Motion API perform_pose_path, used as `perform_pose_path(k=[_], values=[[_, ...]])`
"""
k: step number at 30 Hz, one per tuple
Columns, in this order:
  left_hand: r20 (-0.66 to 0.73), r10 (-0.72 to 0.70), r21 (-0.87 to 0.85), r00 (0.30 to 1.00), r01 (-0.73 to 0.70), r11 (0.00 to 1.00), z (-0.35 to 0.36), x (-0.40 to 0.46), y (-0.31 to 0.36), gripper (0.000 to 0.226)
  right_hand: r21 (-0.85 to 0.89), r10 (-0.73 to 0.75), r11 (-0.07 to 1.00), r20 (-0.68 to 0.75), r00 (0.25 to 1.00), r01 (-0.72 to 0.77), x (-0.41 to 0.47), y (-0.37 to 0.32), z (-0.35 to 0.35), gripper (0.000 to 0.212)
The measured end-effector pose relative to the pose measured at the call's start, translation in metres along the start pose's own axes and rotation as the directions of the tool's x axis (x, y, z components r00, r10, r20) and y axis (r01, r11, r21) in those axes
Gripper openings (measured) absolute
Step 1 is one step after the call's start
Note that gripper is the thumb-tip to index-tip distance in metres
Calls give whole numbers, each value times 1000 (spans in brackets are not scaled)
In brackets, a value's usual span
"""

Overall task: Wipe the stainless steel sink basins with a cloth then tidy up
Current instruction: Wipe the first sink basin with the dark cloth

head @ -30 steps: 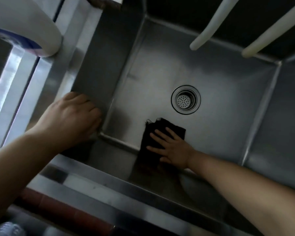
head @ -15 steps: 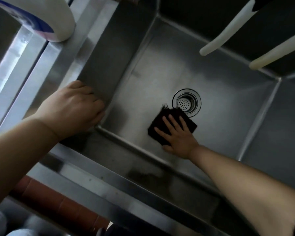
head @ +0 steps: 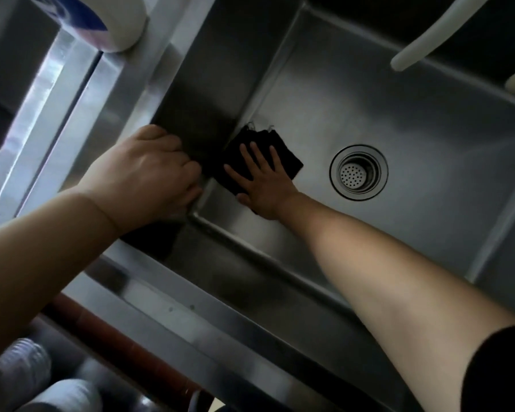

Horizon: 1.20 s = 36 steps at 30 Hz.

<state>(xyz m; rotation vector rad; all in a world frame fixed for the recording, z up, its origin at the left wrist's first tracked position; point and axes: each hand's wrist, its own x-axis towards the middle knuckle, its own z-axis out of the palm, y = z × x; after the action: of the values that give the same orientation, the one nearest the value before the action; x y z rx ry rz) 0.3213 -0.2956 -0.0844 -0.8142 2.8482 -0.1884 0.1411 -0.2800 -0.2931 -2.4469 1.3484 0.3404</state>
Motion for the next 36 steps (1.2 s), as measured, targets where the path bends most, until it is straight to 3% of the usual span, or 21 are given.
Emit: perform_pose_path(k=[6,9,13,16,20,22,27,31,36], values=[[68,-6,82,998,0,997,2,-2,0,34,-55,-286,956,26,958,287,-32,-33,19,57],[92,-17,75,996,10,997,-1,-1,2,31,-29,-296,954,62,953,298,-67,-33,27,57],[140,-41,24,989,38,999,-6,-1,3,45,-11,-288,957,40,957,288,-128,-5,34,57],[130,-44,-5,991,45,999,-8,-1,4,52,-11,-184,983,33,982,184,-171,24,37,64],[80,-19,-36,997,22,999,-8,0,4,51,32,164,985,114,980,-169,-214,64,44,65],[50,0,-25,999,2,1000,-7,0,3,48,27,374,924,149,915,-382,-230,84,45,66],[2,41,28,999,-41,999,4,-2,-2,42,56,724,644,277,632,-763,-270,106,58,72],[-16,37,38,999,-36,999,12,-4,-4,40,111,809,395,428,402,-912,-271,75,60,79],[-65,53,15,996,-52,999,14,-7,-6,35,204,774,-58,628,85,-977,-222,12,55,93]])
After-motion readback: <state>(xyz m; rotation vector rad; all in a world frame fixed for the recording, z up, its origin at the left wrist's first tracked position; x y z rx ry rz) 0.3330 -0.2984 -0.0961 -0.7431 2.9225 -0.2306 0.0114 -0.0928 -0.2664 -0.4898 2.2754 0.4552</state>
